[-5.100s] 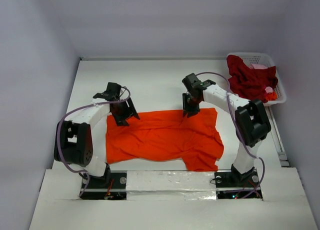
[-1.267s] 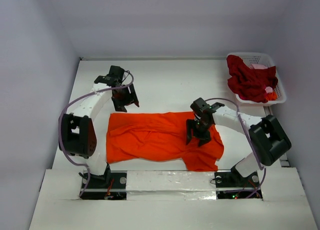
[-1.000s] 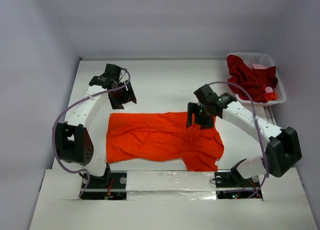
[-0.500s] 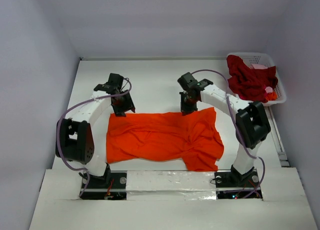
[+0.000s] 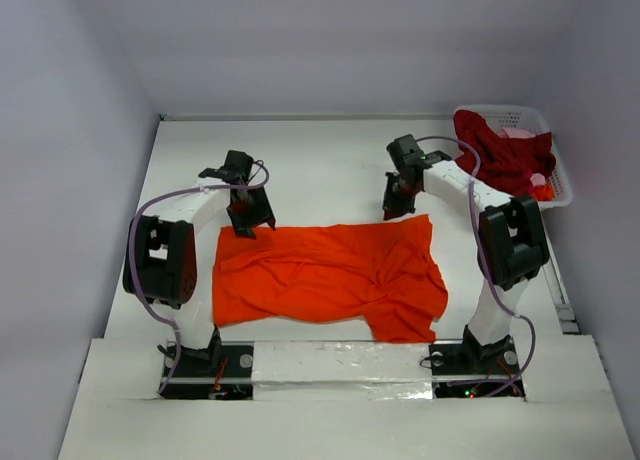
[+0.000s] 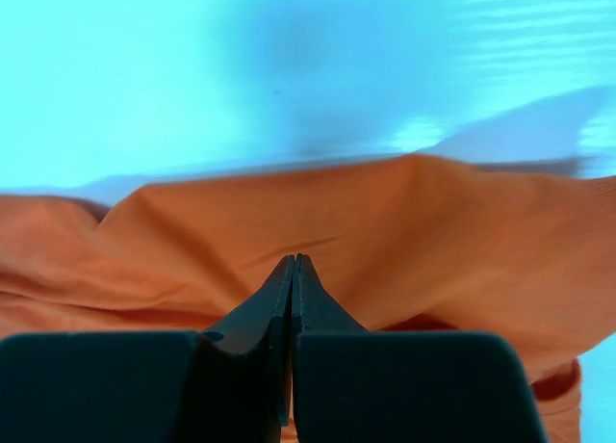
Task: Fold and stack the t-shirts
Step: Fold the flattened tshirt in 1/3 of the way
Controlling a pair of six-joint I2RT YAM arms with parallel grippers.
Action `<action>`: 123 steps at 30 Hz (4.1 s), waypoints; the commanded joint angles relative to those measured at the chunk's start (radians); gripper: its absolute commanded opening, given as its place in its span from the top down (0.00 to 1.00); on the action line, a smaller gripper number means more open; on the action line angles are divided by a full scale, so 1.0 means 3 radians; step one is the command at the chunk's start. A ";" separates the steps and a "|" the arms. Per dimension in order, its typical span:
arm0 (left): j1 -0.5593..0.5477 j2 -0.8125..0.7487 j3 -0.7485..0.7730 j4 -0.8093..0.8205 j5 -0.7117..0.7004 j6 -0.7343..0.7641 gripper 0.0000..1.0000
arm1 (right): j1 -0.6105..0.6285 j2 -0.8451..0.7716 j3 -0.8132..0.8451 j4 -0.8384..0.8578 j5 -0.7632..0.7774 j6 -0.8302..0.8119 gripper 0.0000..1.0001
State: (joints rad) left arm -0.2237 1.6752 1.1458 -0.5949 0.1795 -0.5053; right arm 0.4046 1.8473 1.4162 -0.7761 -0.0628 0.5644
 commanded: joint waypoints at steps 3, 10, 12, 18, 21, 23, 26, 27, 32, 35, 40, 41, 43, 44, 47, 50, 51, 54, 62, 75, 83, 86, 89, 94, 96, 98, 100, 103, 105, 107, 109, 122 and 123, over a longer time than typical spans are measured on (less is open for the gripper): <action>-0.0021 0.0102 0.0195 -0.0032 0.0153 0.0063 0.49 | -0.0060 0.0060 0.0000 0.0122 -0.0230 -0.0015 1.00; -0.0021 0.0025 0.0190 -0.0021 0.0199 0.0017 0.49 | -0.0060 -0.0062 -0.0298 0.0291 -0.0318 0.0036 1.00; -0.0021 0.0025 0.0149 -0.0006 0.0189 0.0022 0.49 | -0.0060 -0.0093 -0.0379 0.0291 -0.0297 0.0006 1.00; -0.0021 0.0015 -0.0009 0.0030 0.0179 0.0033 0.49 | -0.0060 -0.0144 -0.0630 0.0393 -0.0328 0.0011 1.00; -0.0021 0.0020 -0.0035 0.0025 0.0153 0.0058 0.48 | -0.0060 -0.0165 -0.0747 0.0444 -0.0338 0.0016 1.00; -0.0021 0.0061 -0.0046 0.0020 0.0143 0.0089 0.48 | -0.0060 -0.0170 -0.0783 0.0470 -0.0343 0.0016 1.00; -0.0021 0.0142 -0.0046 -0.0016 0.0143 0.0125 0.48 | -0.0060 -0.0195 -0.0835 0.0490 -0.0343 0.0031 1.00; -0.0021 0.0203 -0.0041 -0.0036 0.0143 0.0160 0.48 | -0.0060 -0.0201 -0.0845 0.0491 -0.0348 0.0031 1.00; -0.0021 0.0327 -0.0046 -0.0062 -0.0005 0.0232 0.49 | -0.0060 -0.0221 -0.0830 0.0485 -0.0333 0.0031 1.00; -0.0021 0.0342 -0.0051 -0.0042 -0.0102 0.0232 0.51 | -0.0060 -0.0211 -0.0814 0.0491 -0.0369 0.0046 1.00; -0.0021 0.0465 -0.0040 -0.0057 -0.0225 0.0242 1.00 | -0.0060 -0.0160 -0.0753 0.0480 -0.0343 0.0036 1.00; -0.0021 0.0480 -0.0040 -0.0062 -0.0255 0.0242 1.00 | -0.0060 -0.0150 -0.0748 0.0475 -0.0343 0.0031 1.00; -0.0021 0.0516 -0.0035 -0.0062 -0.0322 0.0247 1.00 | -0.0060 -0.0144 -0.0748 0.0480 -0.0338 0.0026 1.00; -0.0021 0.0526 -0.0030 -0.0062 -0.0332 0.0252 1.00 | -0.0060 -0.0144 -0.0753 0.0490 -0.0333 0.0031 1.00; -0.0021 0.0587 -0.0015 -0.0057 -0.0358 0.0258 1.00 | -0.0060 -0.0124 -0.0783 0.0516 -0.0323 0.0041 1.00; -0.0021 0.0618 0.0021 -0.0078 -0.0363 0.0258 1.00 | -0.0060 -0.0093 -0.0814 0.0547 -0.0302 0.0062 1.00; -0.0021 0.0628 0.0031 -0.0078 -0.0368 0.0258 1.00 | -0.0060 -0.0083 -0.0819 0.0552 -0.0297 0.0067 1.00; -0.0021 0.0644 0.0072 -0.0108 -0.0383 0.0263 1.00 | -0.0060 -0.0022 -0.0855 0.0588 -0.0302 0.0148 1.00; -0.0021 0.0710 0.0189 -0.0144 -0.0450 0.0273 1.00 | -0.0060 0.0239 -0.0585 0.0501 -0.0226 0.0179 1.00; 0.0219 0.1098 0.0777 -0.0313 -0.0491 0.0355 1.00 | -0.0351 0.0500 -0.0150 0.0404 -0.0292 0.0256 1.00; 0.0413 0.1257 0.1043 -0.0400 -0.0522 0.0437 1.00 | -0.0484 0.0607 0.0249 0.0220 -0.0236 0.0200 1.00; 0.0480 0.1303 0.1156 -0.0410 -0.0501 0.0432 1.00 | -0.0515 0.0719 0.0474 0.0138 -0.0226 0.0154 1.00; 0.0510 0.1380 0.1304 -0.0435 -0.0465 0.0406 1.00 | -0.0546 0.0832 0.0668 0.0072 -0.0220 0.0133 1.00; 0.0511 0.1549 0.1514 -0.0471 -0.0409 0.0385 1.00 | -0.0576 0.0970 0.0893 0.0005 -0.0205 0.0113 1.00; 0.0511 0.1595 0.1585 -0.0487 -0.0404 0.0380 1.00 | -0.0576 0.1001 0.0939 0.0000 -0.0200 0.0113 1.00; 0.0511 0.1636 0.1652 -0.0492 -0.0394 0.0375 1.00 | -0.0576 0.1011 0.0950 0.0000 -0.0195 0.0108 1.00; 0.0511 0.1677 0.1703 -0.0497 -0.0379 0.0375 1.00 | -0.0607 0.1037 0.0970 0.0005 -0.0195 0.0108 1.00; 0.0511 0.1728 0.1744 -0.0492 -0.0363 0.0370 1.00 | -0.0638 0.1088 0.1046 0.0010 -0.0210 0.0108 1.00; 0.0511 0.1779 0.1795 -0.0507 -0.0363 0.0370 1.00 | -0.0668 0.1139 0.1139 -0.0041 -0.0220 0.0087 1.00; 0.0511 0.1809 0.1841 -0.0512 -0.0358 0.0375 1.00 | -0.0699 0.1226 0.1287 -0.0092 -0.0231 0.0077 1.00; 0.0511 0.1840 0.1862 -0.0512 -0.0348 0.0375 1.00 | -0.0699 0.1287 0.1389 -0.0128 -0.0241 0.0057 1.00; 0.0511 0.1784 0.1928 -0.0543 -0.0312 0.0370 1.00 | -0.0766 0.0812 0.1574 -0.0251 -0.0011 -0.0122 1.00; 0.0511 0.1784 0.1928 -0.0543 -0.0292 0.0370 1.00 | -0.0766 0.0746 0.1533 -0.0251 -0.0021 -0.0143 1.00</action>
State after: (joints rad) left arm -0.0769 2.1849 1.7142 -0.7929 0.1081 -0.4011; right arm 0.1764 2.2059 1.8576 -0.8406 -0.1070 0.5610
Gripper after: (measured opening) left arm 0.006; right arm 0.010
